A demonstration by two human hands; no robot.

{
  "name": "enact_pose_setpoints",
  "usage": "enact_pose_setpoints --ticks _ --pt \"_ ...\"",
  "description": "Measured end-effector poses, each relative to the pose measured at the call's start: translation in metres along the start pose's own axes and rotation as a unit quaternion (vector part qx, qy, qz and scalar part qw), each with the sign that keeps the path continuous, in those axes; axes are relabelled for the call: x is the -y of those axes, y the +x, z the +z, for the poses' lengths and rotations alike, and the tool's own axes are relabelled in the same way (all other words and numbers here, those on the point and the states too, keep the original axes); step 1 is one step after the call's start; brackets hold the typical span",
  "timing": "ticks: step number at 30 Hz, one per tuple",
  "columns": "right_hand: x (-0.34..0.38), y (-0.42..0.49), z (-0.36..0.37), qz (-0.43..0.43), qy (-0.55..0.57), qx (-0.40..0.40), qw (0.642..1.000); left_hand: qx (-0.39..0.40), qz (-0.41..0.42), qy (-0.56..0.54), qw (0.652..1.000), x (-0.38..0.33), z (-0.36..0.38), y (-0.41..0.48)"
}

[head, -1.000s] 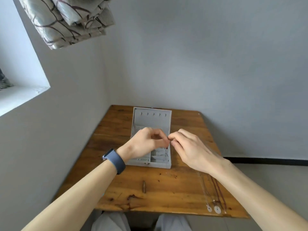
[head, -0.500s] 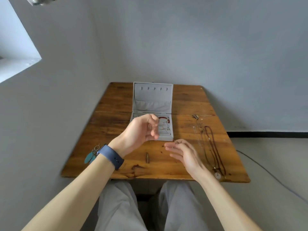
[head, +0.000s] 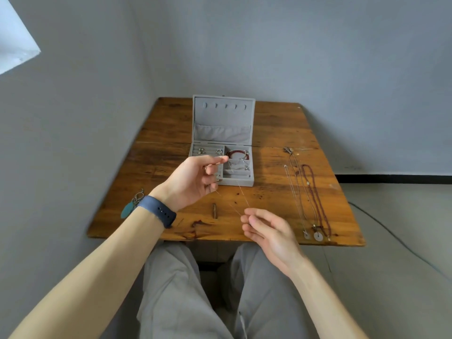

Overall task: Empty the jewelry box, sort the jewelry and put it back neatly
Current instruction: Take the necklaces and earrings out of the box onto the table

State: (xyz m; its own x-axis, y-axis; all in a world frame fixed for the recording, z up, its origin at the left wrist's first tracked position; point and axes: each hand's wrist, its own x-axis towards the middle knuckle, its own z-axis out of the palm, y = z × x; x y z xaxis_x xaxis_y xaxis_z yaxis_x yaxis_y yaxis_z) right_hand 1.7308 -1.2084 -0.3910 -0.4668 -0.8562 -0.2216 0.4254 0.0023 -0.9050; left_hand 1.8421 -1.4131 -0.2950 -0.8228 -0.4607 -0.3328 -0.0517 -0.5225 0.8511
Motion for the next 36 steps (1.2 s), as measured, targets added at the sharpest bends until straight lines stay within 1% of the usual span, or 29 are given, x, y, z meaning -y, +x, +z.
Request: enact_pose_setpoints --ticks 8,11,14,17,20,22,24,25,27,29,31,33,36 --pt "0.003 -0.021 -0.011 -0.002 -0.044 0.064 0.997 0.020 -0.033 0.029 0.999 0.010 -0.003 0.011" --pt "0.006 -0.026 -0.012 -0.007 -0.069 0.070 0.995 0.029 -0.040 0.037 0.998 0.013 0.000 0.013" --pt "0.004 -0.028 -0.014 -0.006 -0.100 0.064 0.993 0.047 -0.048 0.046 0.997 0.016 0.005 0.014" --pt "0.000 -0.029 -0.018 -0.002 -0.127 0.029 0.991 0.079 -0.065 0.078 0.992 0.015 0.009 0.014" --pt "-0.004 -0.029 -0.020 -0.011 -0.178 0.000 0.984 0.129 -0.090 0.127 0.979 0.013 0.010 0.011" --pt "-0.007 -0.028 -0.021 -0.018 -0.182 -0.016 0.983 0.168 -0.097 0.162 0.968 0.014 0.012 0.009" --pt "-0.010 -0.027 -0.021 -0.013 -0.138 -0.041 0.989 0.193 -0.084 0.185 0.960 0.014 0.014 0.007" --pt "-0.010 -0.026 -0.022 -0.001 -0.088 -0.053 0.995 0.192 -0.075 0.190 0.960 0.015 0.014 0.008" --pt "-0.010 -0.026 -0.025 0.029 0.034 -0.061 0.997 0.161 -0.059 0.188 0.967 0.016 0.013 0.009" --pt "-0.009 -0.028 -0.029 0.049 0.126 -0.049 0.990 0.119 -0.051 0.169 0.977 0.017 0.009 0.010" --pt "-0.007 -0.030 -0.030 0.060 0.189 -0.036 0.979 0.091 -0.052 0.141 0.984 0.020 0.006 0.011" --pt "-0.005 -0.031 -0.030 0.065 0.242 -0.035 0.967 0.086 -0.061 0.131 0.986 0.025 0.004 0.010" --pt "-0.002 -0.029 -0.028 0.067 0.314 -0.042 0.946 0.104 -0.090 0.142 0.980 0.037 0.006 0.009"
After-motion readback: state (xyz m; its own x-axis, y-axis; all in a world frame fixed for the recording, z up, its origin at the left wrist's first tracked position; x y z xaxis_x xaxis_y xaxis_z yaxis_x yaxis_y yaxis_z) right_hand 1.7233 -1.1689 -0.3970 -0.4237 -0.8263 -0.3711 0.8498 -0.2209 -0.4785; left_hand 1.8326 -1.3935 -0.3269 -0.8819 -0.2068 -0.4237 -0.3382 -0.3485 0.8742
